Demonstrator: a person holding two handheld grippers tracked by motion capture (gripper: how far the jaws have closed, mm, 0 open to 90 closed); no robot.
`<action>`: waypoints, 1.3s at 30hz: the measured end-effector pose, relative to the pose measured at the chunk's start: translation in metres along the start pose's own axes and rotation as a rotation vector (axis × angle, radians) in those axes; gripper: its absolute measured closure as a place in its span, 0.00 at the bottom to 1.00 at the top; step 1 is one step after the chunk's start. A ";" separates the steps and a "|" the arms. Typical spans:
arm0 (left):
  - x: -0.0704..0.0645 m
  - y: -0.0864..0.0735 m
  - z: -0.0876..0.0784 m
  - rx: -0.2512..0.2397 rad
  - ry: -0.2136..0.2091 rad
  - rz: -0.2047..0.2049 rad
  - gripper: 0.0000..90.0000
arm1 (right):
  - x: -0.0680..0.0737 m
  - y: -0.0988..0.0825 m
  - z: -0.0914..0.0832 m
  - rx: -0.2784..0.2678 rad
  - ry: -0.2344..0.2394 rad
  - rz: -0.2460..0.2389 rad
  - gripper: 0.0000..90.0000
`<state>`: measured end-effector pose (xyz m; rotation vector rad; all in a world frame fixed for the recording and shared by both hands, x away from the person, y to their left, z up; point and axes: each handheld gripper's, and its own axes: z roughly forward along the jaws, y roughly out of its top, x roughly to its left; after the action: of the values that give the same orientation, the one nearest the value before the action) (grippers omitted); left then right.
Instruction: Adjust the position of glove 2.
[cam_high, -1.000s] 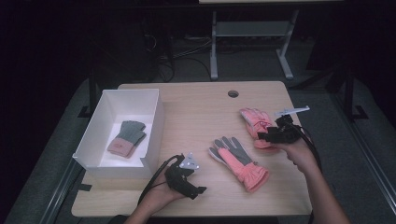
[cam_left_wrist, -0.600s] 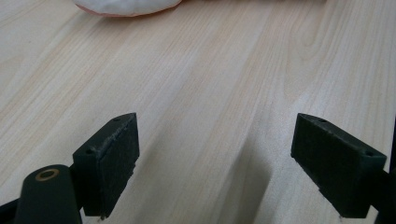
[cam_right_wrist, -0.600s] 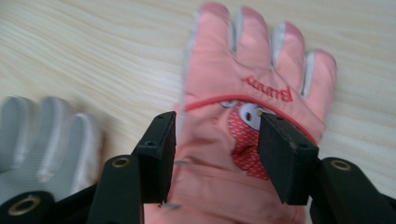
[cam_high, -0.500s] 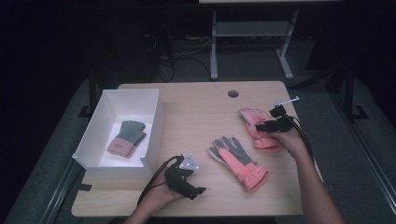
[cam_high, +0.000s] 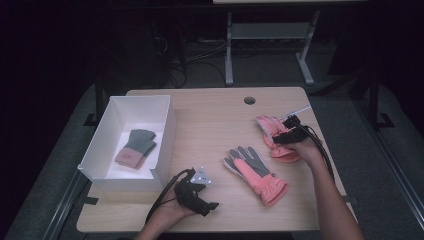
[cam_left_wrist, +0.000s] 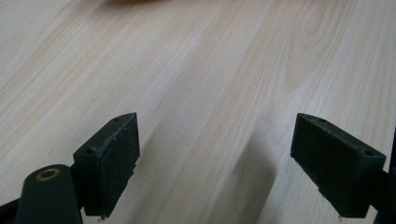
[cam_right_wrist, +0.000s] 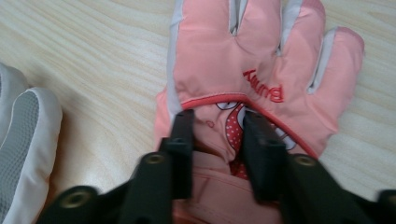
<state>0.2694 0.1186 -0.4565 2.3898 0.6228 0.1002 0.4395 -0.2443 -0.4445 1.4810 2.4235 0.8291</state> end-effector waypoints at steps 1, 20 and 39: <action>0.001 0.000 -0.001 0.005 0.002 0.007 0.17 | -0.001 0.000 -0.001 -0.001 0.003 0.000 0.81; 0.004 -0.003 -0.004 -0.023 0.008 -0.025 0.17 | -0.009 -0.005 -0.037 -0.067 0.127 -0.001 0.97; 0.008 -0.004 -0.008 -0.041 0.031 -0.035 0.17 | 0.024 -0.021 -0.094 -0.085 0.238 -0.104 0.97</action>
<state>0.2735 0.1295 -0.4531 2.3411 0.6703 0.1336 0.3713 -0.2648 -0.3753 1.2787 2.5689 1.1265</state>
